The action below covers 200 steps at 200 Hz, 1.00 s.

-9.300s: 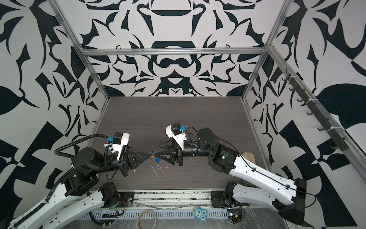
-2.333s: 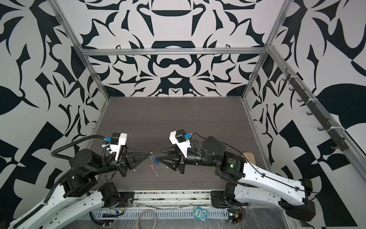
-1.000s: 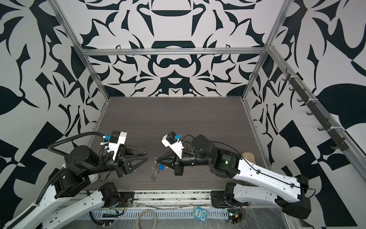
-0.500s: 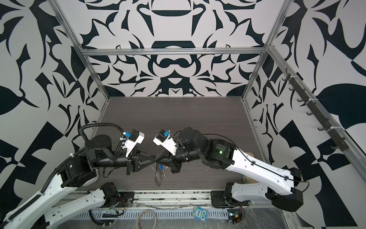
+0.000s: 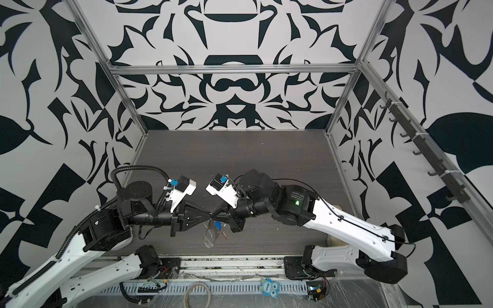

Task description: Remove the keys from the keyring

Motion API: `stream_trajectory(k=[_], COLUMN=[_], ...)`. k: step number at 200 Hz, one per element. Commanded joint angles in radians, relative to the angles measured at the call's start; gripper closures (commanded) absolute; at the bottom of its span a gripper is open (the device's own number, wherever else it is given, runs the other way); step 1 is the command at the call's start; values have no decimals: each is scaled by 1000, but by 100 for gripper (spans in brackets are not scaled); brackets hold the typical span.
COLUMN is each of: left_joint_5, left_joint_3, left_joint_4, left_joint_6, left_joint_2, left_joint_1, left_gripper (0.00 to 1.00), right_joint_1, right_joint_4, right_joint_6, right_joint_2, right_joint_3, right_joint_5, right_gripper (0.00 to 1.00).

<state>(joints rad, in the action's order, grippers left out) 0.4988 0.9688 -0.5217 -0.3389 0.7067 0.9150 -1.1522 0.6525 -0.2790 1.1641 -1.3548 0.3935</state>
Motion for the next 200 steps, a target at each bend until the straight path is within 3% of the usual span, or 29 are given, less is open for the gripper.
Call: stream_trajectory(k=[1,20,49,75,94,146,200], left_joint_5=[0,-11,-45,-58,-58,-69,-46], left_joint_3=[35,31,-8,-45,-69,-150,-164], left_joint_4=[-17,-1,78,151,202,368,395], left_joint_6=[12,12,0,-2,-9,-50,-81], left_joint_2=[1,-2,-35,-83,-111,-188,-180], left_joint_1=[0,-1,-1,-1,-1,-1,-1], left_gripper=[88,100,100,100,100,100,100], right_joint_1=[-1,-1,-1,-1,-1,-1,-2], right_joint_4=[-38,-37,-75,-185,-323,-695,-867], right_joint_6=[8,6,-1,6,3,-15,-31], right_joint_2=[-3,3,2,-77,-162,-281,-281], right_joint_3=[-44,-49,-30,51,163,430,502], right_joint_5=[11,13,24,-25,-73,-94,-73], right_gripper=[100,100,100,71,61,57,52])
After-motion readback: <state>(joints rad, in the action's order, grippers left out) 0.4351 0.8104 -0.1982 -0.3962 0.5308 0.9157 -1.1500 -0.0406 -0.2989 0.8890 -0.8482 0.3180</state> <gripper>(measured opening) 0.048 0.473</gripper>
